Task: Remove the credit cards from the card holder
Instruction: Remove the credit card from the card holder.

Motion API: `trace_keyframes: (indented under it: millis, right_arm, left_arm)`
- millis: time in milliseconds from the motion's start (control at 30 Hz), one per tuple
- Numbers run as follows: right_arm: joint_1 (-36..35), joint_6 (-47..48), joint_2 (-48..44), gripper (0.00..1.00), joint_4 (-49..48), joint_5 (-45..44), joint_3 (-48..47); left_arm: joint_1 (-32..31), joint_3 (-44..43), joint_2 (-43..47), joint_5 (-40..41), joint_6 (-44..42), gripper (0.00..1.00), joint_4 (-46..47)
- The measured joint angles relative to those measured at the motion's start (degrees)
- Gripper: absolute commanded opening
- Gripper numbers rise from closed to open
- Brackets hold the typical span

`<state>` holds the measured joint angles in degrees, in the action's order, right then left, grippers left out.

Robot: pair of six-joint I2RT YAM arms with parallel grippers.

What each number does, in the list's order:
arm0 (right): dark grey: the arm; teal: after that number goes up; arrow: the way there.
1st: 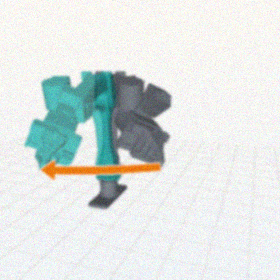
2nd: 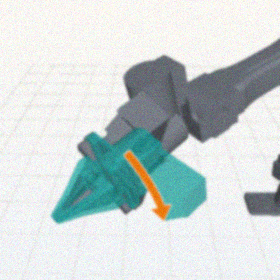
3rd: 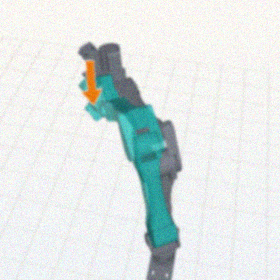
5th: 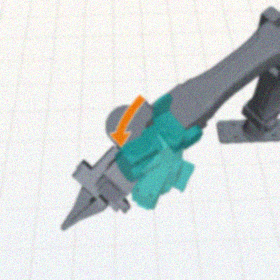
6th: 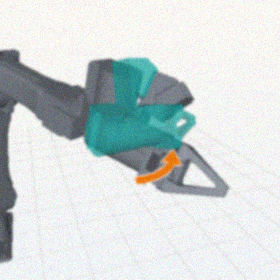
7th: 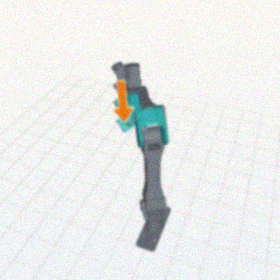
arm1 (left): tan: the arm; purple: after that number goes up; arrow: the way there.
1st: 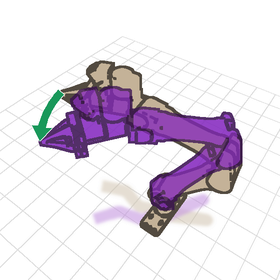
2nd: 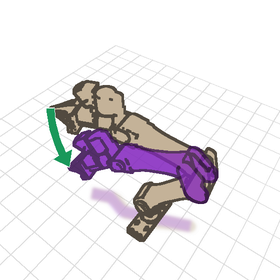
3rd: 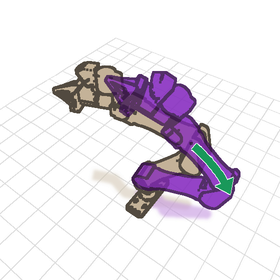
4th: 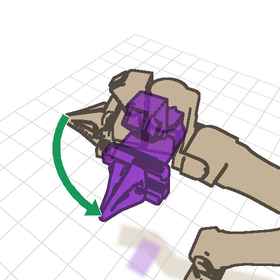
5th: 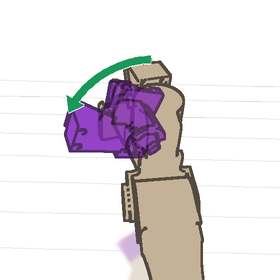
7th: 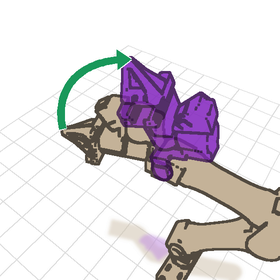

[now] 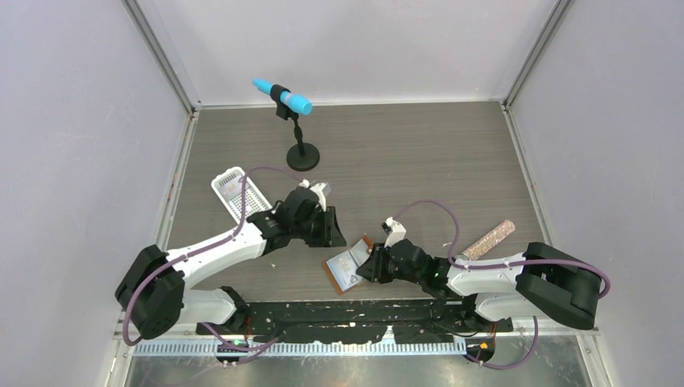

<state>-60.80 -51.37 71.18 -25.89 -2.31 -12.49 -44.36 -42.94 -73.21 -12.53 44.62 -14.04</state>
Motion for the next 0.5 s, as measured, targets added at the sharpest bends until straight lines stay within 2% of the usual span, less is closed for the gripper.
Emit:
trace_keyframes:
  millis: [167, 500]
  right_arm:
    - [0.0, -0.5, 0.1, 0.30, -1.2, 0.1, 0.1]
    - [0.6, -1.1, -0.4, 0.28, 0.6, 0.3, -0.5]
  left_arm:
    - [-2.0, 6.3, 2.7, -0.2, 1.8, 0.33, -0.2]
    - [-4.7, 12.2, 0.7, -0.5, 4.5, 0.31, 3.2]
